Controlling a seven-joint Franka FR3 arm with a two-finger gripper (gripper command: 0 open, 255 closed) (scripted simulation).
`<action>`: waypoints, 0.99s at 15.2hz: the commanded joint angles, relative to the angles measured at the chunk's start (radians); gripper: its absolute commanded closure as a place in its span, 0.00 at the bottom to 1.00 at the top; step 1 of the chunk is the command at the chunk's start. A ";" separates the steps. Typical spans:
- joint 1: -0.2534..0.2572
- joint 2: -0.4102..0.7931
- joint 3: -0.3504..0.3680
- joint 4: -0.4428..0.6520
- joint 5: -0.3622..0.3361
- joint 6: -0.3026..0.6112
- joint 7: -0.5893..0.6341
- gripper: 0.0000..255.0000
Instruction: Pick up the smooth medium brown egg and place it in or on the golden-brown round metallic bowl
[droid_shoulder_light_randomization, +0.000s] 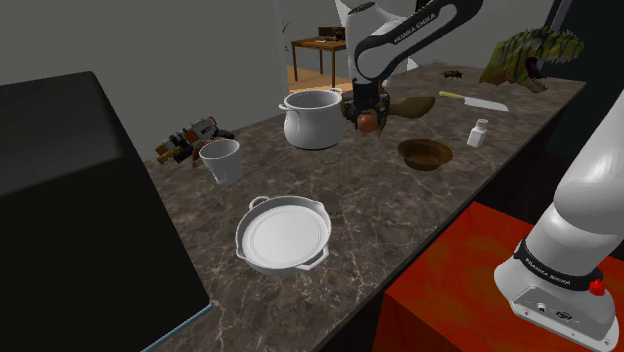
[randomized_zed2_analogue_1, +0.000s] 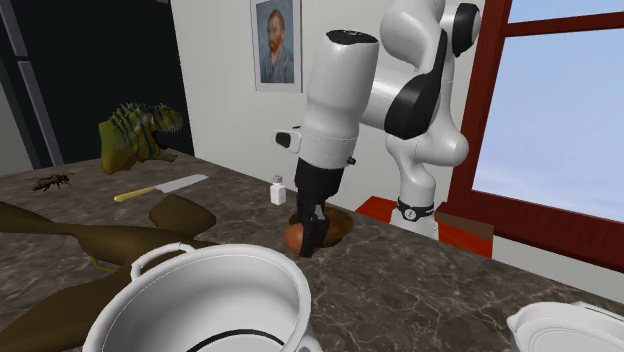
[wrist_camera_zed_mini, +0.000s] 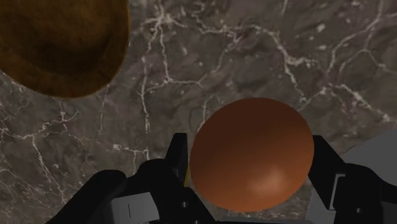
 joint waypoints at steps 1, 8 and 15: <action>0.000 -0.011 0.000 0.013 0.006 -0.024 -0.009 1.00; -0.005 -0.071 -0.005 0.011 0.025 -0.075 -0.040 1.00; -0.038 -0.322 -0.063 -0.258 0.047 -0.033 -0.139 1.00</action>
